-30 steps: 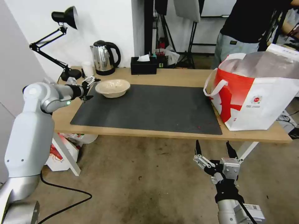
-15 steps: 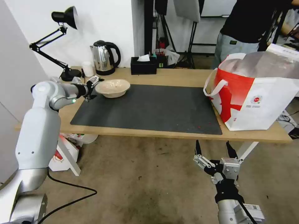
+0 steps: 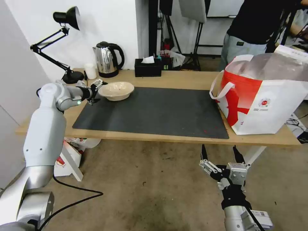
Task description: Pick up the trash from the table and place it into the takeout bag.
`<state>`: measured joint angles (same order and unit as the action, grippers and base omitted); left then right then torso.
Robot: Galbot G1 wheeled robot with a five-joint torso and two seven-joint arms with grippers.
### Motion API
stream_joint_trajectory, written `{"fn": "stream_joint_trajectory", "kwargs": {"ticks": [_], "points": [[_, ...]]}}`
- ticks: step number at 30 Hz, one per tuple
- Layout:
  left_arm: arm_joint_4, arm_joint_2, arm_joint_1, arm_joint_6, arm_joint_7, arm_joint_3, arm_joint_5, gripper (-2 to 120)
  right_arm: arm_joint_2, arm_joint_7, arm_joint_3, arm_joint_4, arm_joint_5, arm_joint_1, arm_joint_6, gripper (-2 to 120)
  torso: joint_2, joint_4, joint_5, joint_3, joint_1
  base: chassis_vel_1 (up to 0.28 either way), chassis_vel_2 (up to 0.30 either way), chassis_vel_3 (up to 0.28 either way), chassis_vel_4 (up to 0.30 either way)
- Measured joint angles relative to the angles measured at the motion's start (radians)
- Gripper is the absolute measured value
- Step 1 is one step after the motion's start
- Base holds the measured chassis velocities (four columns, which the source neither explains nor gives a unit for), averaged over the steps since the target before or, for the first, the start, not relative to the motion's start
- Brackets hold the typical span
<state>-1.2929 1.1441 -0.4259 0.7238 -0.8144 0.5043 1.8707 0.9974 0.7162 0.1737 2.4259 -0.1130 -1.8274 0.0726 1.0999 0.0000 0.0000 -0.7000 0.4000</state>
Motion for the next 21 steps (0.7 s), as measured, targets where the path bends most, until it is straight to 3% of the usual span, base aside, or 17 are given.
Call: {"fn": "stream_joint_trajectory", "kwargs": {"ticks": [21], "points": [[0.065, 0.035, 0.038, 0.009, 0.044, 0.0, -0.058, 100, 0.0, 0.0, 0.0, 0.0, 0.0, 0.0, 0.0, 100, 0.0, 0.0, -0.0001, 0.0, 0.0, 0.0, 0.0, 0.0, 0.0]]}}
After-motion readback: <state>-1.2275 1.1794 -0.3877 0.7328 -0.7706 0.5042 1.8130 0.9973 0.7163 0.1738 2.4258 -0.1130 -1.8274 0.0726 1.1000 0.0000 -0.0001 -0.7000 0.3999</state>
